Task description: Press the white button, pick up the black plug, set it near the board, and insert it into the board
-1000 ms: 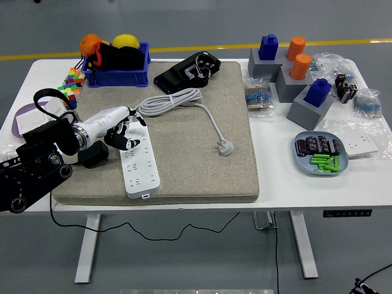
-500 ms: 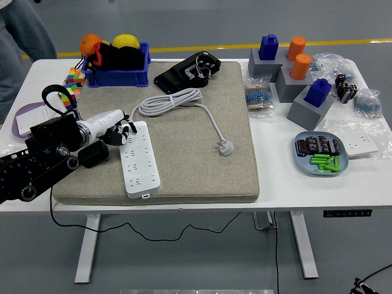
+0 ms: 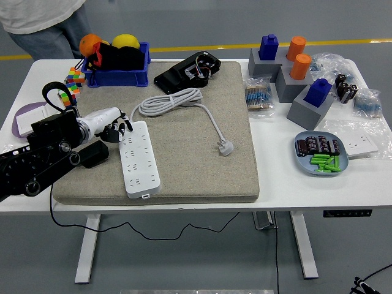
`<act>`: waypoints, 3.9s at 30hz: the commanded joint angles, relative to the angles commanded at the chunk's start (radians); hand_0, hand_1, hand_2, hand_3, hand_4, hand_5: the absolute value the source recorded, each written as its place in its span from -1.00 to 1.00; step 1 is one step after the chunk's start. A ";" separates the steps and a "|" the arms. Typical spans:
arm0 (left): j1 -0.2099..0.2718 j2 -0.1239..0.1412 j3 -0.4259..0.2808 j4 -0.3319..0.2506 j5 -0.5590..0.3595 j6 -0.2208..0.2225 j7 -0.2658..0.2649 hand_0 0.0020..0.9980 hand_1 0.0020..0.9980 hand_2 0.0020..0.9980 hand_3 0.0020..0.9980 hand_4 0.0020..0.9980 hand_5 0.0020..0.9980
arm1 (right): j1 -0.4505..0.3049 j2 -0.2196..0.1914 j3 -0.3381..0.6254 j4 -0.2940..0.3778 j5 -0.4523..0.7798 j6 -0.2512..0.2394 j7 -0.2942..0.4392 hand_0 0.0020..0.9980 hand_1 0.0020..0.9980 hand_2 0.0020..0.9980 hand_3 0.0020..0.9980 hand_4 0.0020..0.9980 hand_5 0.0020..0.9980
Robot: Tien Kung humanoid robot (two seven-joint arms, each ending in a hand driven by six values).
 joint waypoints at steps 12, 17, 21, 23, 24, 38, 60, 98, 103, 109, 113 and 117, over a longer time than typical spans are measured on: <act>-0.009 -0.015 0.025 0.035 -0.007 0.005 -0.006 -1.00 -1.00 -0.98 0.26 -0.92 -1.00 | 0.002 -0.002 -0.008 -0.001 0.002 0.000 0.000 0.44 0.40 0.37 0.23 0.43 -0.16; -0.009 -0.011 0.034 0.028 -0.009 0.006 -0.007 -1.00 -1.00 -0.98 0.26 -0.92 -1.00 | 0.002 -0.002 -0.010 -0.001 0.002 0.000 0.000 0.44 0.40 0.37 0.23 0.43 -0.16; -0.006 -0.008 0.037 0.022 -0.008 0.007 -0.007 -1.00 -1.00 -0.97 0.26 -0.93 -1.00 | 0.001 -0.002 -0.013 -0.002 0.002 0.000 0.000 0.44 0.40 0.37 0.23 0.43 -0.16; -0.004 -0.007 0.038 0.019 -0.008 0.006 -0.007 -1.00 -1.00 -0.97 0.26 -0.93 -1.00 | 0.002 -0.002 -0.015 -0.002 0.003 0.000 0.000 0.44 0.40 0.37 0.23 0.43 -0.16; -0.001 -0.006 0.029 0.014 -0.004 0.006 -0.008 -1.00 -1.00 -0.97 0.26 -0.94 -1.00 | 0.002 -0.001 -0.016 -0.002 0.004 0.000 0.000 0.44 0.40 0.37 0.23 0.43 -0.16; 0.065 0.028 -0.206 -0.144 0.105 0.045 -0.078 -1.00 -1.00 -0.90 0.25 -1.00 -1.00 | -0.002 0.000 -0.021 -0.001 0.003 -0.001 0.000 0.44 0.40 0.37 0.23 0.43 -0.16; 0.446 0.004 -0.690 -0.380 0.213 -0.024 -0.110 0.40 0.64 0.57 0.08 0.90 -1.00 | -0.015 0.007 -0.013 0.000 -0.003 -0.001 0.000 0.44 0.40 0.37 0.23 0.43 -0.16; 0.512 0.044 -0.686 -0.253 0.226 -0.056 -0.144 0.37 0.56 0.43 0.02 0.96 -1.00 | -0.013 0.010 -0.011 0.000 -0.001 0.000 0.000 0.44 0.40 0.37 0.23 0.43 -0.16; 0.505 0.044 -0.674 -0.237 0.226 -0.056 -0.142 0.36 0.54 0.41 0.02 0.95 -1.00 | -0.012 0.010 -0.013 0.001 0.001 0.000 0.000 0.44 0.40 0.37 0.23 0.43 -0.16; 0.496 0.046 -0.660 -0.224 0.232 -0.048 -0.143 0.30 0.46 0.30 0.01 0.93 -1.00 | -0.013 0.010 -0.014 0.000 0.000 0.000 0.000 0.44 0.40 0.37 0.23 0.43 -0.16; 0.490 0.046 -0.654 -0.220 0.233 -0.043 -0.145 0.30 0.46 0.30 0.01 0.93 -1.00 | -0.011 0.010 -0.013 0.000 0.001 0.000 0.000 0.44 0.40 0.37 0.23 0.43 -0.16; 0.487 0.046 -0.649 -0.221 0.234 -0.038 -0.151 0.05 0.30 0.08 0.05 0.78 -1.00 | -0.010 0.010 -0.013 0.000 0.001 0.000 0.000 0.44 0.40 0.37 0.23 0.43 -0.16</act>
